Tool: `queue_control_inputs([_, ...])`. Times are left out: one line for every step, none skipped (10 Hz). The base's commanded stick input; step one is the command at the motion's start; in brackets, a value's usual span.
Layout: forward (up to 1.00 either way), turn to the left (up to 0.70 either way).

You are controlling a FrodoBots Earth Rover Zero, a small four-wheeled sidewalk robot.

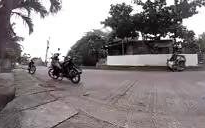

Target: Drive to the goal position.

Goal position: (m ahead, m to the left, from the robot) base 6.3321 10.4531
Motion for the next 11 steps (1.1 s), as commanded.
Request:
queue_control_inputs([0.00, 0.45])
queue_control_inputs([0.00, 0.45])
queue_control_inputs([0.00, 0.45])
queue_control_inputs([0.00, 0.45])
queue_control_inputs([0.00, 0.45])
queue_control_inputs([0.00, 0.45])
queue_control_inputs([0.00, 0.45])
queue_control_inputs([0.00, 0.45])
queue_control_inputs([0.00, 0.45])
queue_control_inputs([0.00, 0.04])
queue_control_inputs([0.00, 0.00])
